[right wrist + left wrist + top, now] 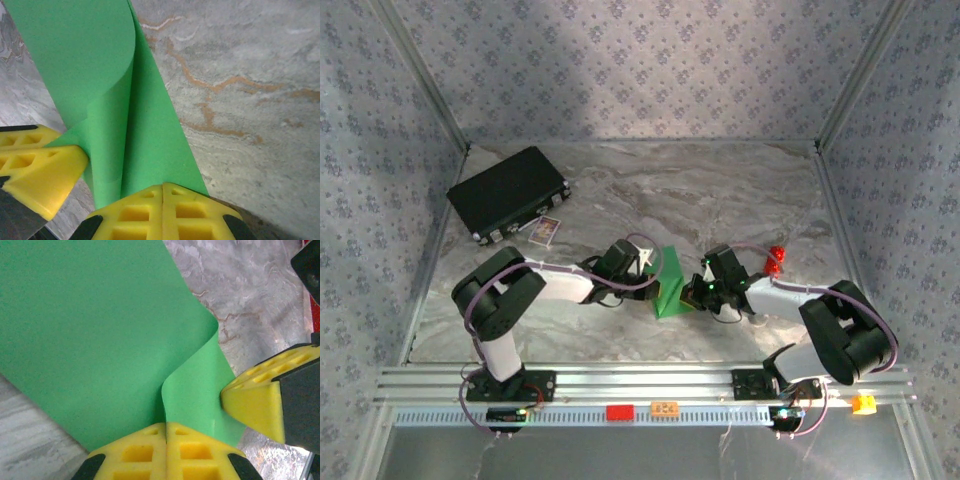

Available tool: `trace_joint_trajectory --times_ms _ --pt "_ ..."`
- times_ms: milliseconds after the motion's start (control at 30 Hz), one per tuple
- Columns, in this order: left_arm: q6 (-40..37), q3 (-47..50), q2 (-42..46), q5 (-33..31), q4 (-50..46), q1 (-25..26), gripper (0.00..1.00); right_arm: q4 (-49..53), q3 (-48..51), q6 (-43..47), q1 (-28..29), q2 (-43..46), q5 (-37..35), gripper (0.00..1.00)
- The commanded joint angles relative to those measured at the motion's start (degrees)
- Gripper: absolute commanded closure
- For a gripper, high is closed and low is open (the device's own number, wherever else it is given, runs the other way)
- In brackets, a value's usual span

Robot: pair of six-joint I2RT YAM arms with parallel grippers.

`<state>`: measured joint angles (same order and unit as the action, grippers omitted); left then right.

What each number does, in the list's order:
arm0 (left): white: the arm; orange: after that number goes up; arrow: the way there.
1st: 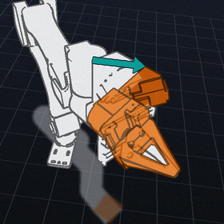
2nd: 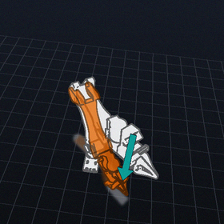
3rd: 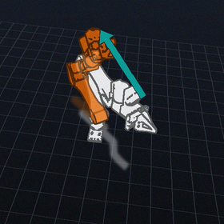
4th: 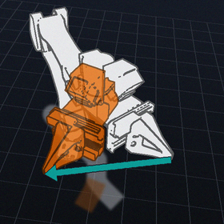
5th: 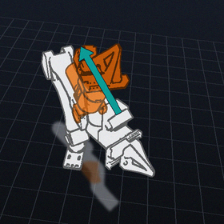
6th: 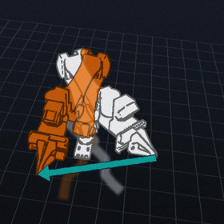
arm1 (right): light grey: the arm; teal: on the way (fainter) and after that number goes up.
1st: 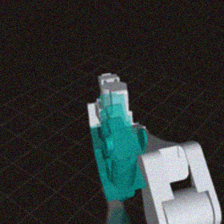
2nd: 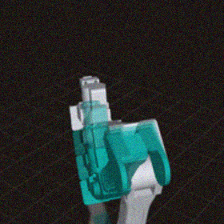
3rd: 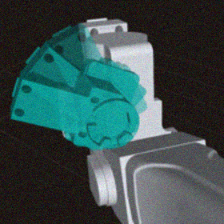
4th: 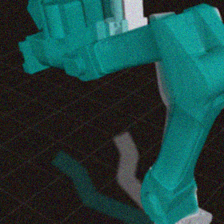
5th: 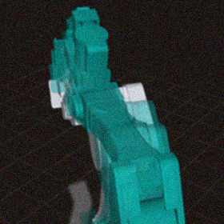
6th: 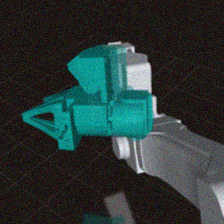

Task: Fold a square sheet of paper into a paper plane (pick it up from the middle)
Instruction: Fold the triangle a second time at the center of the table.

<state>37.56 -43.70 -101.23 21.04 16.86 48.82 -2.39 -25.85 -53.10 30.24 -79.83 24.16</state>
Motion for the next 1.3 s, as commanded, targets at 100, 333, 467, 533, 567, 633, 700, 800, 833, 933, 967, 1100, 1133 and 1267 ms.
trace_joint_trajectory --times_ms 100,333,467,533,567,633,700,800,833,933,967,1100,1133,1267 --pt "-2.6 -1.0 3.2 -2.6 -2.6 -0.6 1.0 3.2 0.6 0.8 -0.3 -0.8 -2.2 0.96" --pt "-3.4 -1.7 2.4 -1.2 -4.0 -1.4 0.99 2.9 0.8 0.9 -0.4 -0.8 -1.9 0.96" --pt "-3.1 -1.7 2.1 -1.6 -4.2 -1.3 0.99 2.8 0.7 1.0 -0.4 -0.8 -1.7 0.96" --pt "-3.0 -1.6 1.9 -1.8 -3.8 -1.3 0.99 2.8 0.8 1.1 -0.4 -0.8 -1.5 0.96" --pt "-3.0 -1.6 1.9 -1.8 -3.7 -1.3 0.99 2.8 0.8 1.1 -0.4 -0.8 -1.5 0.96" --pt "-3.0 -2.0 1.7 -1.5 -3.7 -1.3 0.99 2.6 0.9 1.1 -0.4 -0.8 -1.5 0.96" --pt "-3.2 -2.2 1.3 -1.4 -3.7 -1.3 0.99 2.5 0.9 1.0 -0.4 -0.8 -1.5 0.96" --pt "-3.4 -2.6 0.7 -1.3 -3.9 -1.4 0.99 2.5 0.9 1.0 -0.4 -0.8 -1.5 0.96" --pt "-3.3 -2.6 0.5 -1.1 -3.5 -1.5 0.99 2.5 0.9 0.9 -0.4 -0.7 -1.5 0.96" --pt "-3.6 -3.0 -0.4 0.0 -3.8 -1.9 0.99 2.5 0.8 0.9 -0.5 -0.8 -1.5 0.96" --pt "-3.7 -3.0 -0.5 -0.1 -3.9 -2.0 0.99 2.5 0.8 0.9 -0.4 -0.7 -1.5 0.96" --pt "-3.2 -2.7 -1.1 0.7 -3.1 -2.2 0.98 2.6 1.0 0.8 -0.4 -0.5 -1.6 0.96" --pt "-3.1 -2.4 -0.9 0.5 -2.8 -2.2 0.98 2.8 0.9 0.9 -0.5 -0.5 -1.6 0.96" --pt "-2.9 -1.7 -0.7 0.2 -2.3 -2.2 0.98 2.8 0.8 0.9 -0.4 -0.6 -1.7 0.96"
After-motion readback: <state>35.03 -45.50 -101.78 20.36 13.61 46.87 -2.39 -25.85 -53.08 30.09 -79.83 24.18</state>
